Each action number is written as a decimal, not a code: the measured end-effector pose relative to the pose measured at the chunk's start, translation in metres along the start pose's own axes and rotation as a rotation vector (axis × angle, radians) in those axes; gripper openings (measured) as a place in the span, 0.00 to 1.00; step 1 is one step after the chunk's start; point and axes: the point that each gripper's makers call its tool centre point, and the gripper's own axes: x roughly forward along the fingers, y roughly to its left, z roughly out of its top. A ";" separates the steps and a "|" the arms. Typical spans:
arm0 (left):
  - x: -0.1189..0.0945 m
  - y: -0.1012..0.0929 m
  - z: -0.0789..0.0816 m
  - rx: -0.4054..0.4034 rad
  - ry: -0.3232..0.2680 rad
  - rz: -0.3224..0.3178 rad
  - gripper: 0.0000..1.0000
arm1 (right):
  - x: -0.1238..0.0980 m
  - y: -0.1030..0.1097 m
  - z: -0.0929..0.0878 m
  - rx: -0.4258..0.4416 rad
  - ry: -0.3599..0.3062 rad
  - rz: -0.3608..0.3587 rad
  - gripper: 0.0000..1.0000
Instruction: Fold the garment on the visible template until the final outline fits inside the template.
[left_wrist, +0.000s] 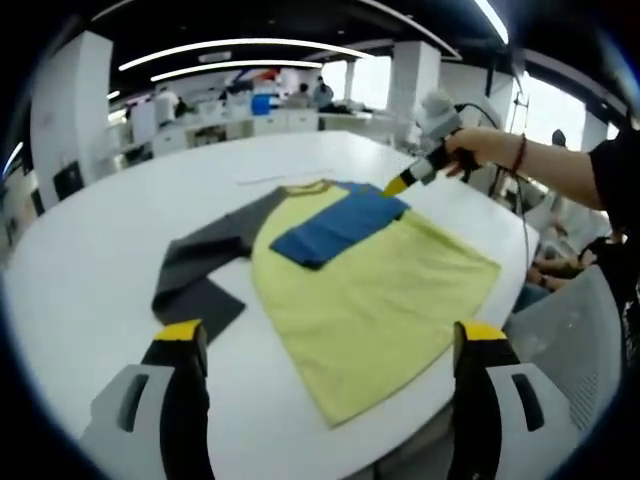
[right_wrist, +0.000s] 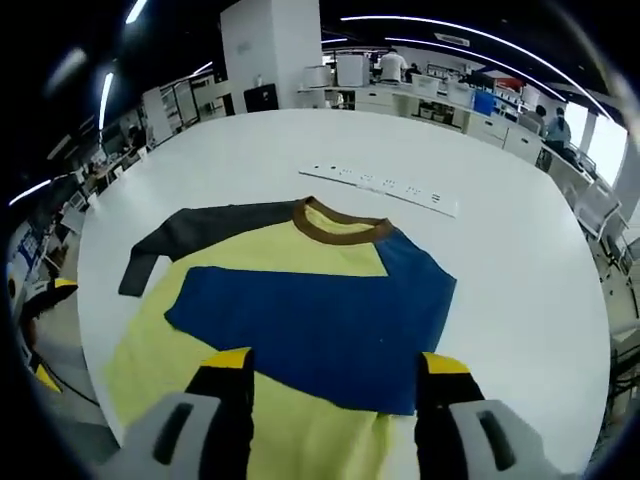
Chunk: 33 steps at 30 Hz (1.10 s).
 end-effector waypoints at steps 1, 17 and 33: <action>0.000 0.000 0.000 0.001 0.000 0.000 0.99 | 0.000 -0.002 -0.002 0.004 0.004 -0.001 0.64; -0.001 0.000 -0.001 0.005 0.006 0.006 0.98 | -0.004 -0.035 -0.038 -0.018 0.058 -0.014 0.36; -0.001 0.002 -0.003 -0.001 0.018 0.014 0.97 | 0.006 -0.050 -0.057 -0.022 0.075 -0.027 0.18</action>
